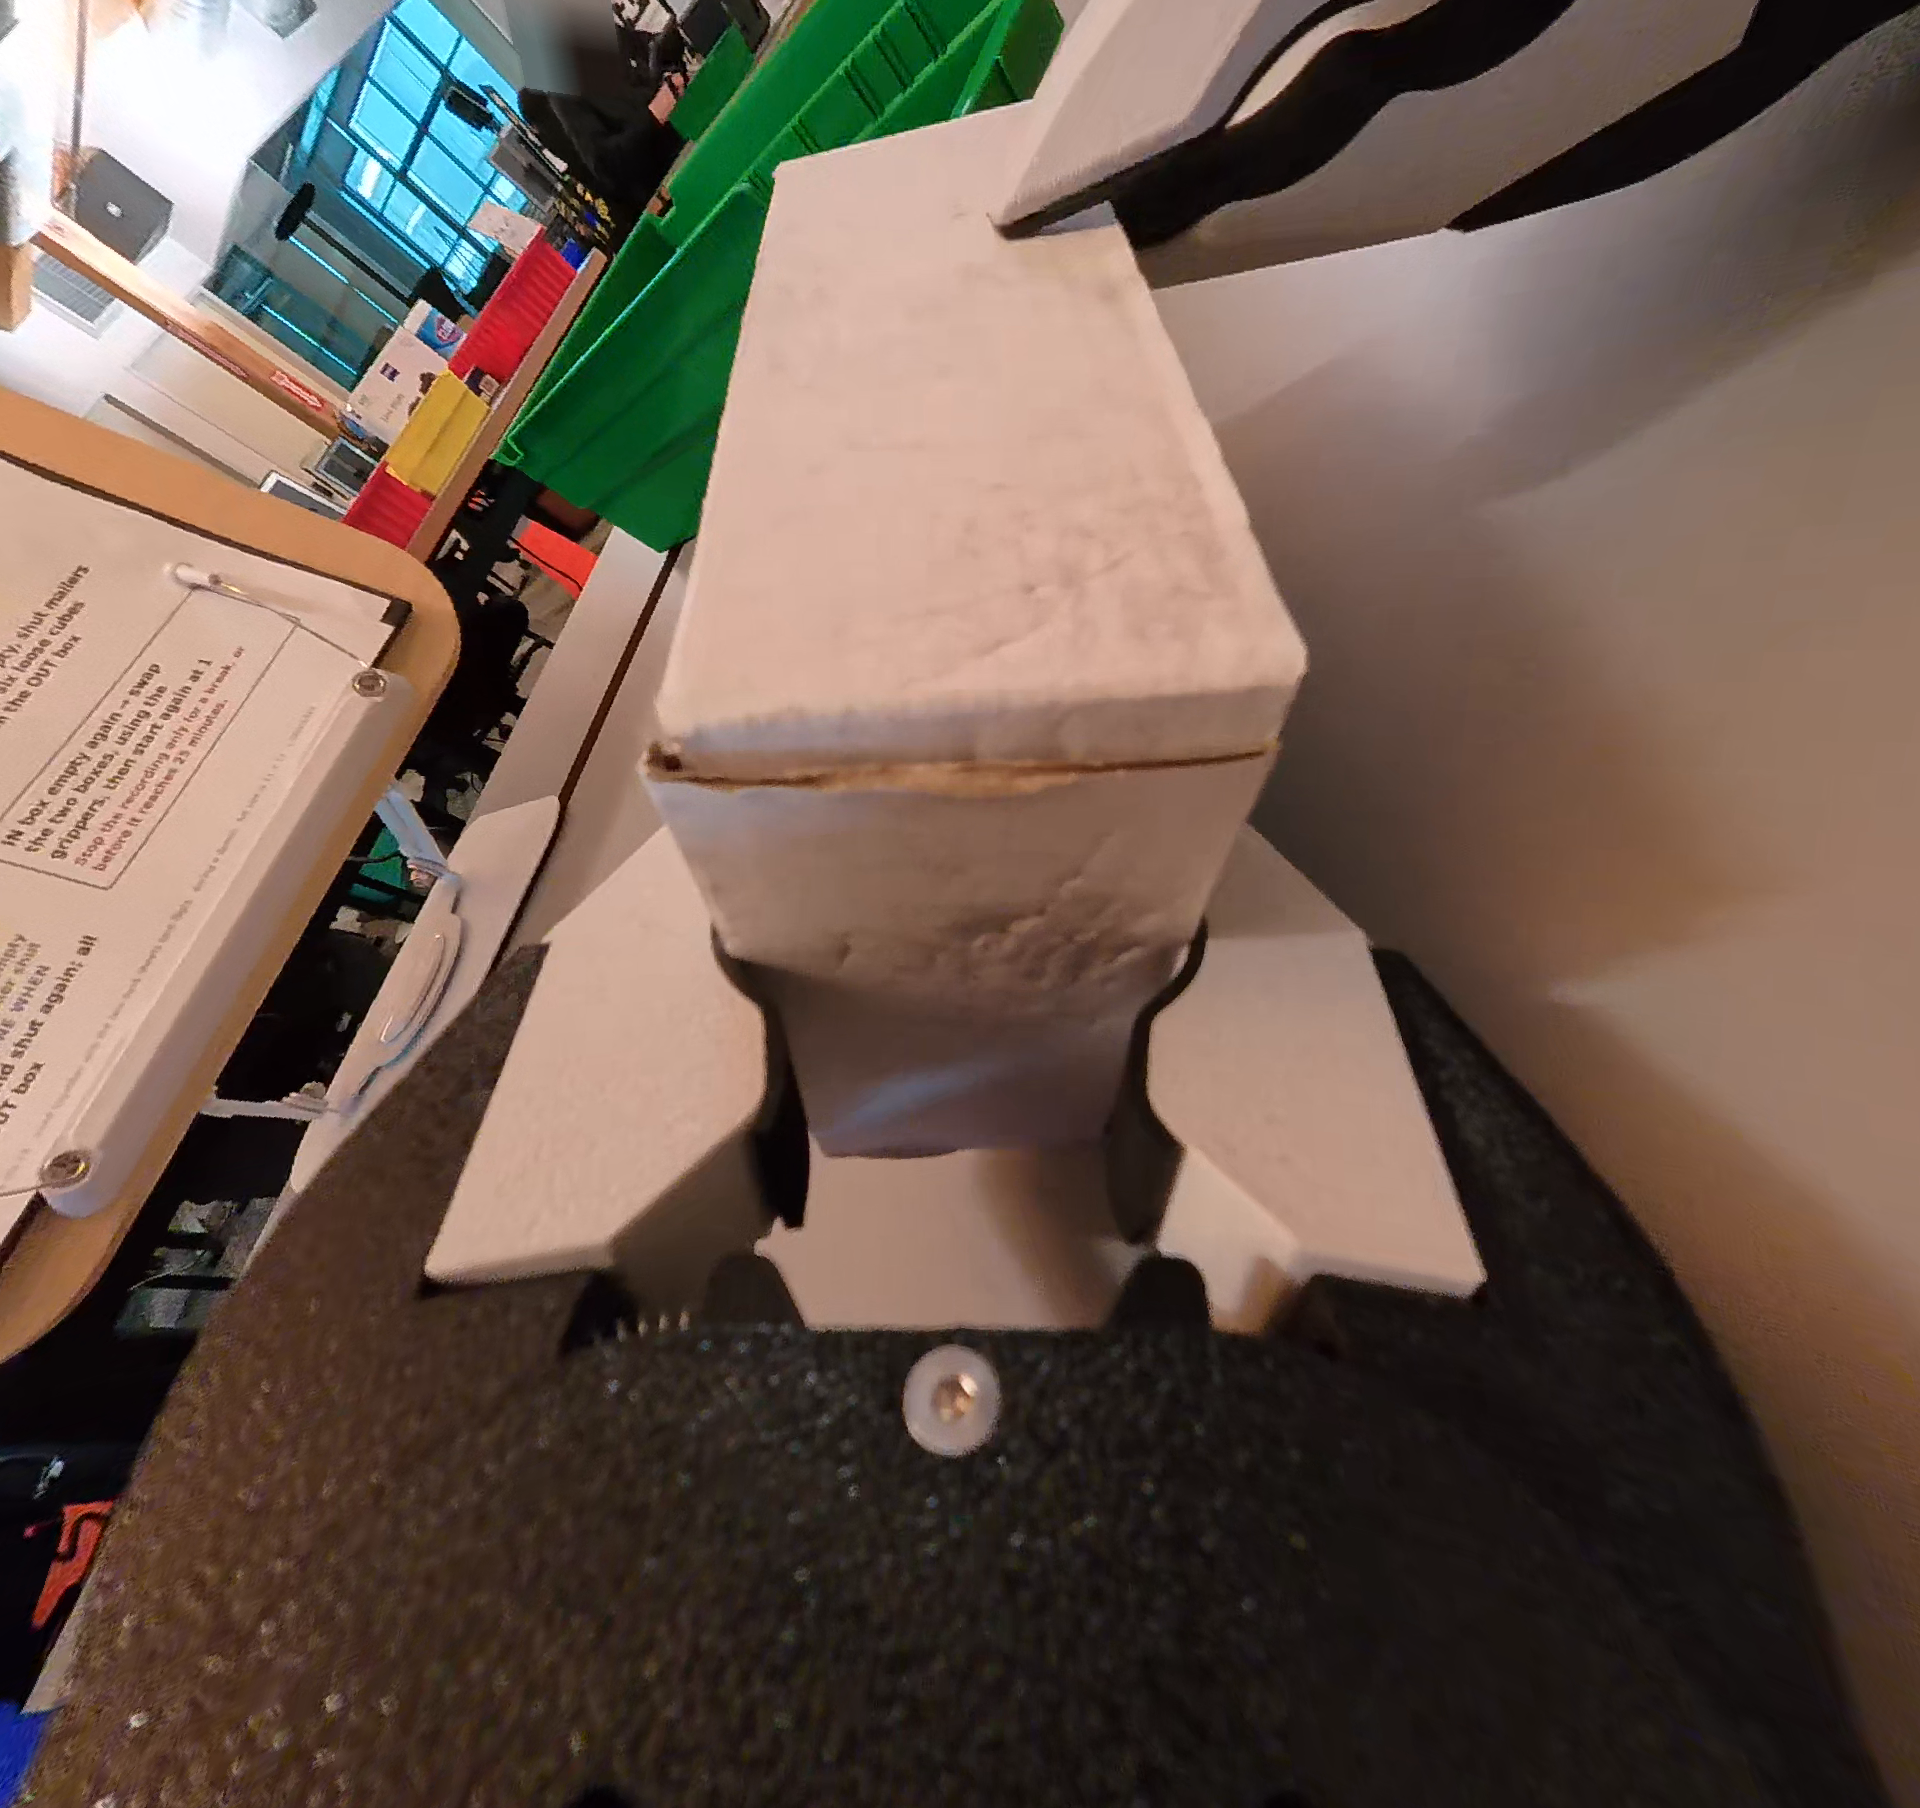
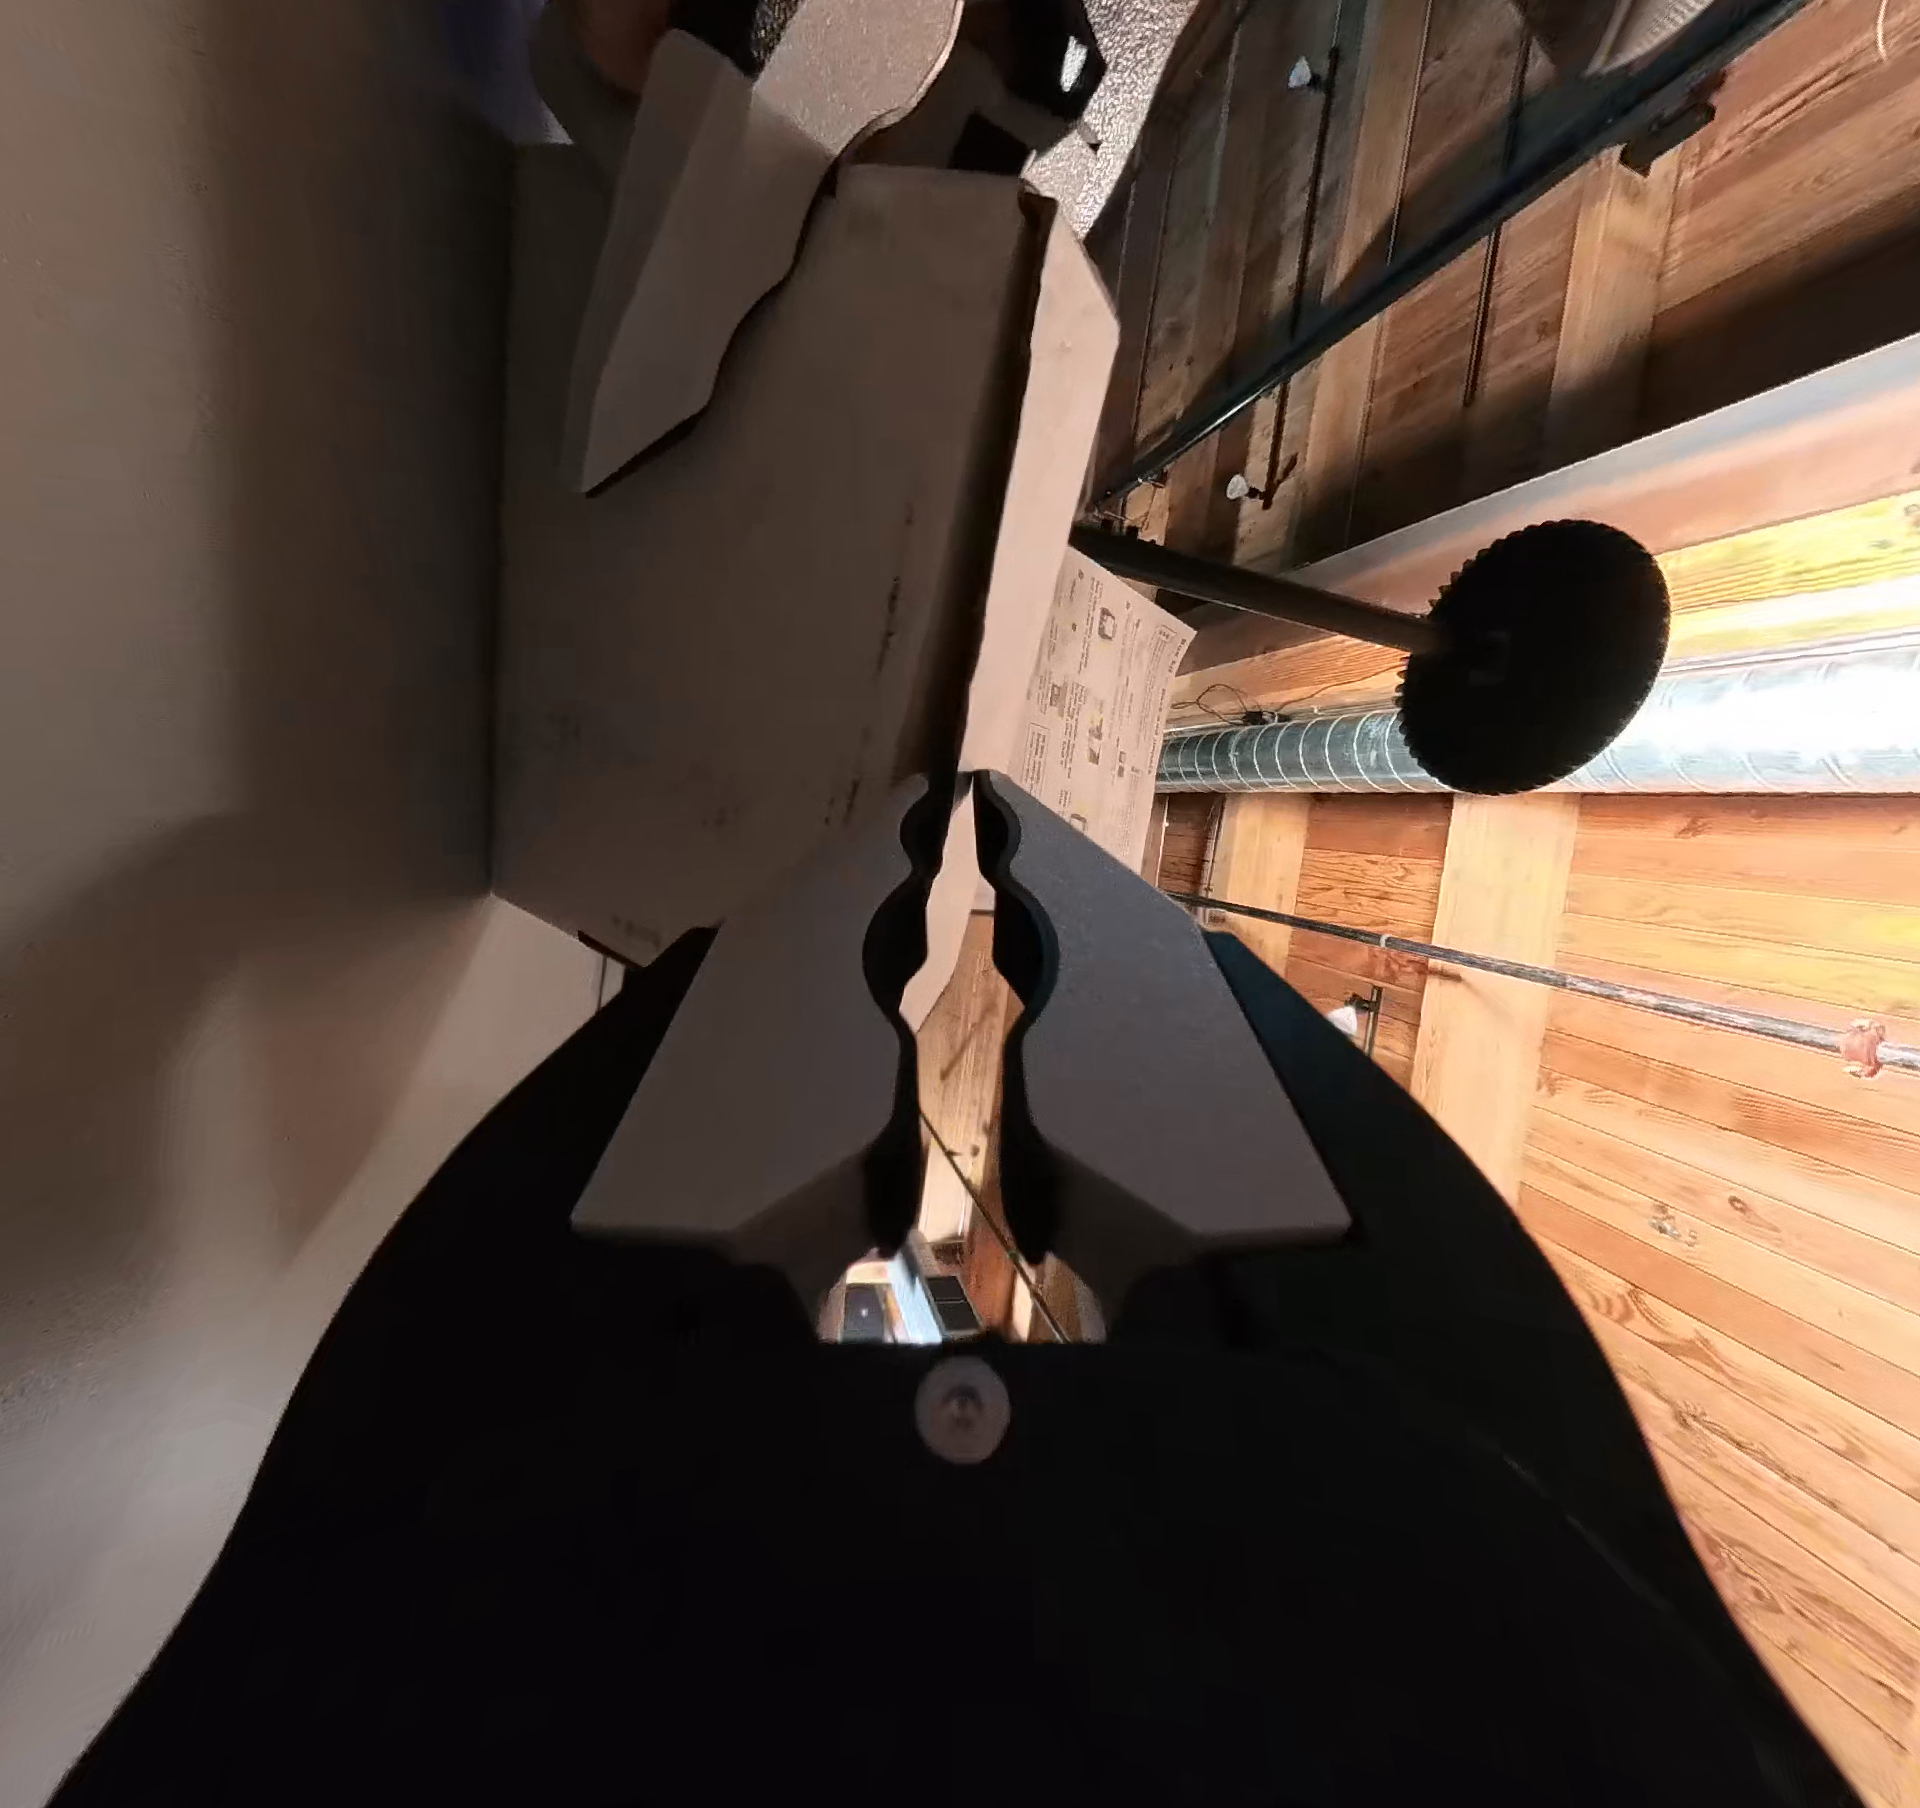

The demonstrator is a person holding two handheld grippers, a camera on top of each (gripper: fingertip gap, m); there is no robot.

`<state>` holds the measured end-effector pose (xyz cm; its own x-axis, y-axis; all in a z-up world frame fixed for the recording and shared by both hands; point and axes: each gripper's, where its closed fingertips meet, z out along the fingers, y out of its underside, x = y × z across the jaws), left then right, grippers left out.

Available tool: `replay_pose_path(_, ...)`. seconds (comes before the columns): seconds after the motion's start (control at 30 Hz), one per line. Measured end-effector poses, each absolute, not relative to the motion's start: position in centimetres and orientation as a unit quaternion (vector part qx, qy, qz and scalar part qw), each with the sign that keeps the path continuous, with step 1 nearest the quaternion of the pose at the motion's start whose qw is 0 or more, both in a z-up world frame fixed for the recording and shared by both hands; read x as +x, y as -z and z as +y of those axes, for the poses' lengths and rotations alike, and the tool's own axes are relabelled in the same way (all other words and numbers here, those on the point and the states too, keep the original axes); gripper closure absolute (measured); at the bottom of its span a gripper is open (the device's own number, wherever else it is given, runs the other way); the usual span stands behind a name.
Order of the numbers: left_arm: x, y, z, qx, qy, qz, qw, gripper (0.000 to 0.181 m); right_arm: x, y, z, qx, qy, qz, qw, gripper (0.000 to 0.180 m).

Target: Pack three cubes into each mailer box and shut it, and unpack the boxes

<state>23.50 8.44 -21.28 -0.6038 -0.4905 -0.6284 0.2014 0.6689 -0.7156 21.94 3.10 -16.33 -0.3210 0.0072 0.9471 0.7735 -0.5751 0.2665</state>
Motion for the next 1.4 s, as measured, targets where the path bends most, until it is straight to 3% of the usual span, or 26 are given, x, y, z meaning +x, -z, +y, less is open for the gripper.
replay_pose_path(0.1,23.5,21.3,8.4,-0.088,0.395,0.802,0.440,0.112,22.0,16.2,3.1,-0.509,0.725,-0.385,0.259,0.177)
replay_pose_path(0.3,23.5,21.3,8.3,-0.082,0.384,0.799,0.455,0.113,21.7,12.4,2.5,-0.580,0.658,-0.231,0.421,0.174)
replay_pose_path(0.53,23.5,21.4,8.3,-0.072,0.383,0.798,0.460,0.112,21.8,13.0,2.4,-0.563,0.679,-0.339,0.326,0.175)
replay_pose_path(0.73,23.2,21.5,8.3,-0.005,0.352,0.784,0.511,0.111,20.3,14.0,1.9,-0.696,0.551,-0.343,0.307,0.180)
replay_pose_path(0.97,21.0,19.5,11.8,-0.119,0.375,0.769,0.504,0.080,20.4,13.3,2.1,-0.782,0.503,-0.263,0.260,0.180)
replay_pose_path(1.0,19.9,19.0,12.4,-0.136,0.385,0.766,0.497,0.092,20.4,13.3,2.2,-0.787,0.498,-0.257,0.257,0.179)
replay_pose_path(1.13,13.8,16.9,11.9,-0.116,0.400,0.745,0.520,0.180,20.0,13.4,2.5,-0.804,0.487,-0.238,0.244,0.179)
replay_pose_path(1.4,14.1,16.9,5.8,-0.009,0.165,0.739,0.654,0.181,18.4,13.6,3.6,-0.830,0.445,-0.245,0.229,0.179)
